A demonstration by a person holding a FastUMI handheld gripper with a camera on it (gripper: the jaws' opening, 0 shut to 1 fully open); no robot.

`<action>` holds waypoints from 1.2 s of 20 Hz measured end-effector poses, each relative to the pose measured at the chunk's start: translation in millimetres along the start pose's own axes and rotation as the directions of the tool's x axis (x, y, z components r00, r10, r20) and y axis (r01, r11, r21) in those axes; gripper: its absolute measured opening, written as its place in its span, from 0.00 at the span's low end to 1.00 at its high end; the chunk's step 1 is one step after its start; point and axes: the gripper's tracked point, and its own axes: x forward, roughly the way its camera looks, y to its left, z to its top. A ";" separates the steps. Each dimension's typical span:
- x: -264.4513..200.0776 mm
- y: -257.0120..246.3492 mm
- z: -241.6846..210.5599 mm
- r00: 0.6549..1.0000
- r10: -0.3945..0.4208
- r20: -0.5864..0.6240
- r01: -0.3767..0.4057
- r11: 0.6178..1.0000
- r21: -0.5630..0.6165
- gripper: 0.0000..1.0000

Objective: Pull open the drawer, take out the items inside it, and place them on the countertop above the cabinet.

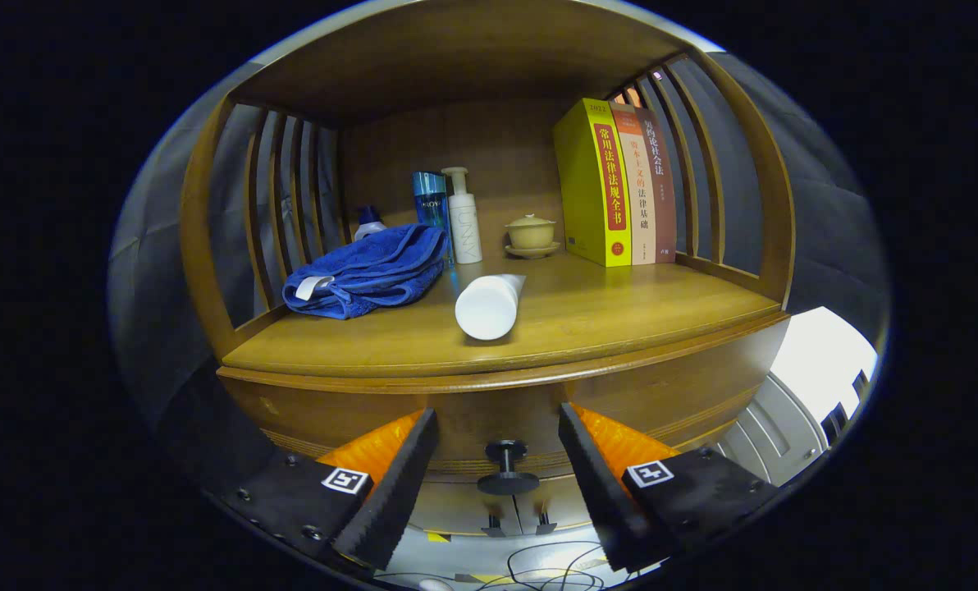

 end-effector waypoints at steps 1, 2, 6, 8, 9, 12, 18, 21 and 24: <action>-0.7 0.4 -1.8 1.000 0.001 -0.006 -0.001 1.000 0.011 0.99; -6.2 -0.3 -4.1 1.000 -0.001 -0.022 0.002 1.000 0.031 0.99; -42.3 -0.1 4.8 0.997 0.028 0.075 -0.032 0.998 0.051 0.98; -67.2 -3.6 23.9 0.992 0.020 0.126 -0.023 0.999 0.027 0.99; -81.0 -4.5 33.2 0.988 0.018 0.155 -0.021 1.000 0.017 0.99; -125.3 -6.6 53.9 0.975 0.007 0.224 -0.014 0.999 0.030 0.98; -188.1 -14.0 77.7 0.946 -0.004 0.324 0.005 1.000 -0.001 0.98; -198.8 -14.6 78.3 0.942 -0.005 0.337 0.011 1.000 -0.015 0.98; -204.0 -8.9 76.8 0.940 0.013 0.340 -0.014 1.000 0.001 0.98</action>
